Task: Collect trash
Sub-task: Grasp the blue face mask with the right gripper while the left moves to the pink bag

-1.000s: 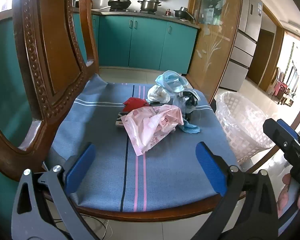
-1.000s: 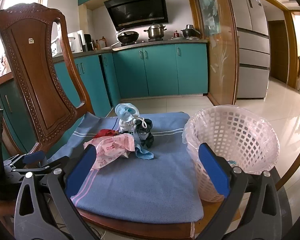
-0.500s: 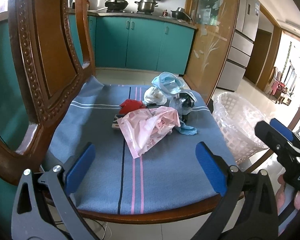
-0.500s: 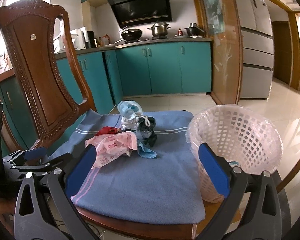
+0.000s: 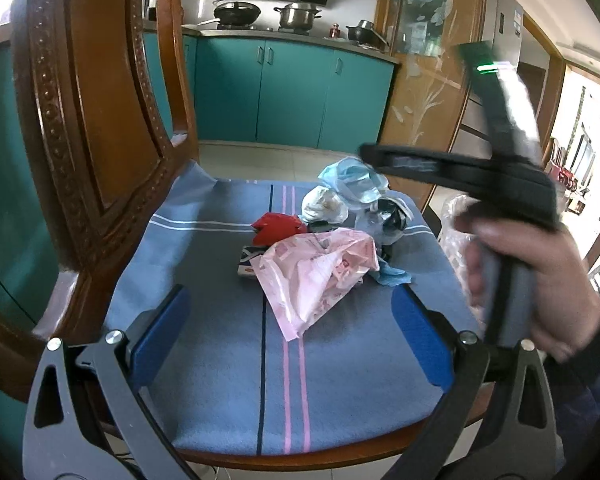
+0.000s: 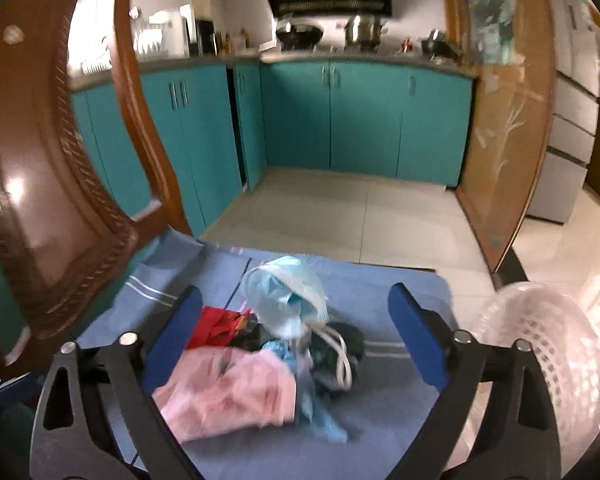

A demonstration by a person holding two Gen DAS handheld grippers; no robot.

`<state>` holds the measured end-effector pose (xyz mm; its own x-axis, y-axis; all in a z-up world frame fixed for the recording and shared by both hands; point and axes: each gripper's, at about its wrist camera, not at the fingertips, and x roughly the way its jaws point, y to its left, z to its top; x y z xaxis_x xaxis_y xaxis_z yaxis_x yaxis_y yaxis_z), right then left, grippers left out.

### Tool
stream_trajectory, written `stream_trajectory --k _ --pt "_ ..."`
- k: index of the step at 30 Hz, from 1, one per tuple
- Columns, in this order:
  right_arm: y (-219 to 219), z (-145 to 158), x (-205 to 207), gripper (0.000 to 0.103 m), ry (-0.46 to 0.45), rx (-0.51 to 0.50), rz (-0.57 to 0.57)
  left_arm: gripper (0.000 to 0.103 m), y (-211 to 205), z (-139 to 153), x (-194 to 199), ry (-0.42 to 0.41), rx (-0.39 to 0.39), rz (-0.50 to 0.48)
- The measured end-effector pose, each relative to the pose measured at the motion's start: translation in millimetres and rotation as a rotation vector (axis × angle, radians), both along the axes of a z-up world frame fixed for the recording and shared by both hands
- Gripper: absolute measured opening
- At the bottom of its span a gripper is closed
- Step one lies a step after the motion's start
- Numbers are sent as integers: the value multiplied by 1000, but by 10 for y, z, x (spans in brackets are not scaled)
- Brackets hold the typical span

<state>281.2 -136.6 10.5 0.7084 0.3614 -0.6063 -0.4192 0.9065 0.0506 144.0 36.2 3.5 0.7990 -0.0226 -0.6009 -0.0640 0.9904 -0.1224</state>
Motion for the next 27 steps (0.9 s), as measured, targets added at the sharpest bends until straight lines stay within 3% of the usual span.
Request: stream_trajectory --k 3,4,6,7,12,16,20,24,27 --pt "93 -212 270 75 79 -31 10 100 16 13 44 6 2 -6" --pt "98 -265 315 64 105 -35 14 100 22 14 53 7 -1 -6" --pt "46 -309 337 35 134 -19 2 100 46 19 71 7 -10 -2" --pt "1 -282 294 14 128 -2 -1 100 55 19 79 7 -12 1" --pt "-339 184 -348 9 -11 118 34 100 26 -50 145 21 6 -9" --pt "-651 413 -911 8 -64 216 33 100 -107 -171 285 54 48 -53" --pt "-972 357 -1332 8 -72 288 -3 99 -247 -292 425 71 106 -96" --pt "-1119 165 -1391 8 -15 302 -29 79 -285 -373 572 88 104 -121" --pt "-1213 179 -1392 8 2 339 -39 75 -353 -407 690 80 133 -148"
